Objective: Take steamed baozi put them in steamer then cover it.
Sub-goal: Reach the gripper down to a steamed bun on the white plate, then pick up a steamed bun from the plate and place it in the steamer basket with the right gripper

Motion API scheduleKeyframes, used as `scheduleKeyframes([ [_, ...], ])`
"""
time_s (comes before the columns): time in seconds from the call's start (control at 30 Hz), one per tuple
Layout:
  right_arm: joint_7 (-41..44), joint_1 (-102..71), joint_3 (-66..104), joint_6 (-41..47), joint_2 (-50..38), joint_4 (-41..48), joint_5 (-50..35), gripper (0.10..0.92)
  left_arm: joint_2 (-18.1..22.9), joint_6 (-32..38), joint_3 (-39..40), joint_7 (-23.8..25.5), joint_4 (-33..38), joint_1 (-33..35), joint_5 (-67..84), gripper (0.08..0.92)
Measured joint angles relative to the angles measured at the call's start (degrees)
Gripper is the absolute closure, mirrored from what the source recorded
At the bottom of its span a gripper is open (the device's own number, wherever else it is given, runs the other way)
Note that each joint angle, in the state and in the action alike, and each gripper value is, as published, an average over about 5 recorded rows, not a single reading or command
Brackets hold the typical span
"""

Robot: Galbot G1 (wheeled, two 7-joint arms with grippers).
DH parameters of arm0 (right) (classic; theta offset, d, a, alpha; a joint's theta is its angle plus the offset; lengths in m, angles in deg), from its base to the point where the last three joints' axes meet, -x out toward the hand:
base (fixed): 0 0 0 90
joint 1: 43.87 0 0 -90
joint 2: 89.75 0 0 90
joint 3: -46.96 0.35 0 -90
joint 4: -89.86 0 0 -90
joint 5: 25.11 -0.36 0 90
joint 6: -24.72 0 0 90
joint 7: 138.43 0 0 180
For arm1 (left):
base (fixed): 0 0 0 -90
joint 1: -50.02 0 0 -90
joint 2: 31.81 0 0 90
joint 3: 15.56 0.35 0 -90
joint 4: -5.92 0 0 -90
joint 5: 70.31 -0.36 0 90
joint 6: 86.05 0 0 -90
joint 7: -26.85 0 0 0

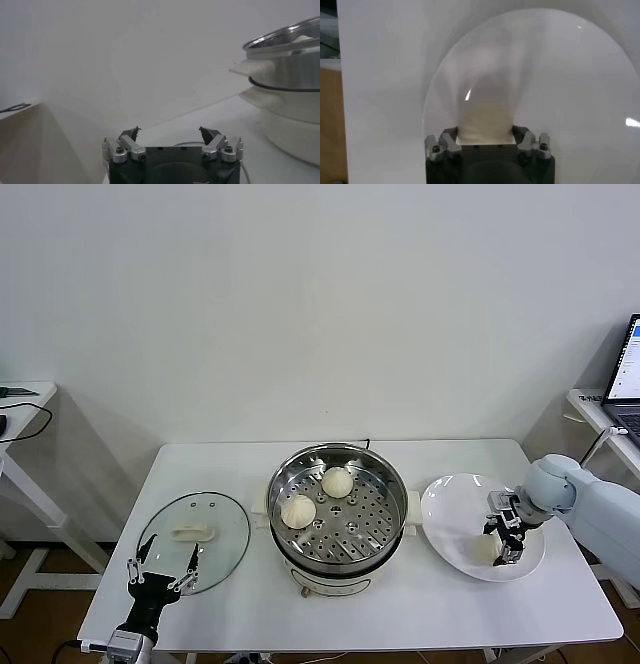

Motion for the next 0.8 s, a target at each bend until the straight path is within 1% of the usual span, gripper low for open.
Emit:
scheduleKeyframes([
  [0.13, 0.09, -0.13, 0.3, -0.11, -0.05, 0.0, 0.09, 0.382, -0.05, -0.03, 0.07, -0.01, -0.1, 0.01, 0.0, 0.177],
  [0.43, 0.97, 1.98, -0.83, 0.04, -1.19, -1.37, -1.51, 0.381, -0.07, -0.11, 0.21, -0.07, 0.34, 0.22, 0.0, 0.177],
  [0.6, 1.76, 7.52, -4.4, -0.07, -2.63, -3.34, -4.2, 0.381, -0.16, -0.16, 0.29, -0.1, 0.7, 0.44, 0.0, 0.177],
  [0.8, 2.95, 18.47, -10.99, -1.75, -3.33, -7.29, -8.0, 0.38, -0.36, -0.26, 0.44, -0.1, 0.75, 0.46, 0.0, 0.177],
])
